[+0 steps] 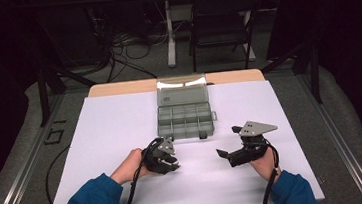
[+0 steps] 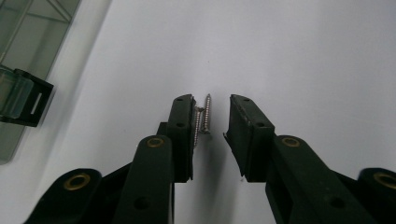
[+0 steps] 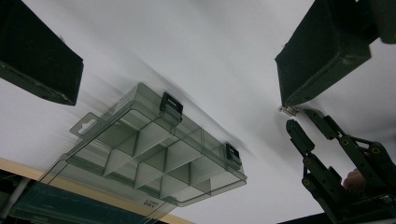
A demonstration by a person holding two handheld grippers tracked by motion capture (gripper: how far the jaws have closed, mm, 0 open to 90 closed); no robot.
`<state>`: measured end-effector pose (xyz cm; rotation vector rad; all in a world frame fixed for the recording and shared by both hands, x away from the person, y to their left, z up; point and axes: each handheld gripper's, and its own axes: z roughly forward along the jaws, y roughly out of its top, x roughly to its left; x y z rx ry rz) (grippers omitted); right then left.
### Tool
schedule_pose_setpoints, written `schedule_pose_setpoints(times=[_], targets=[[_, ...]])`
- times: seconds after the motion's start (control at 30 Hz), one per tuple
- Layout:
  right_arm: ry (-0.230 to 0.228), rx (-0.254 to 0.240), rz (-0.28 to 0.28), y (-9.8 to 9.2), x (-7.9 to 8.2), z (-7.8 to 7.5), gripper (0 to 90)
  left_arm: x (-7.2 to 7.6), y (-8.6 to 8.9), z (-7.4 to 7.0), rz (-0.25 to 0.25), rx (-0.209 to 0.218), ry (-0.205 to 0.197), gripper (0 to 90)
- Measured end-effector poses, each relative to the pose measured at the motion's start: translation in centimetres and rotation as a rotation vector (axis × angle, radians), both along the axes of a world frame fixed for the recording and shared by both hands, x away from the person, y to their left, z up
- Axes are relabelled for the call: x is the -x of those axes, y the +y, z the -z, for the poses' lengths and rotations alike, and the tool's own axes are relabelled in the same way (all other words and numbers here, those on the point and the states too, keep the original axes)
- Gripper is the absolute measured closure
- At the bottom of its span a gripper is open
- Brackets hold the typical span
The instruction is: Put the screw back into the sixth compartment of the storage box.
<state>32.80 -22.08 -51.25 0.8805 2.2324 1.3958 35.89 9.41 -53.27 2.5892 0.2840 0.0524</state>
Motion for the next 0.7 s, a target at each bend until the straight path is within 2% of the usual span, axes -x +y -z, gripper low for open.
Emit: schedule_pose_setpoints(times=[0.37,0.7], targets=[[-0.003,0.000,-0.001,-0.03,0.01,0.08,0.0,0.05,-0.27,0.68,0.034,-0.019,0.025,82.0],[0.005,0.000,-0.001,-0.02,-0.06,0.12,0.0,0.00,0.08,0.64,0.038,-0.010,0.026,84.0]])
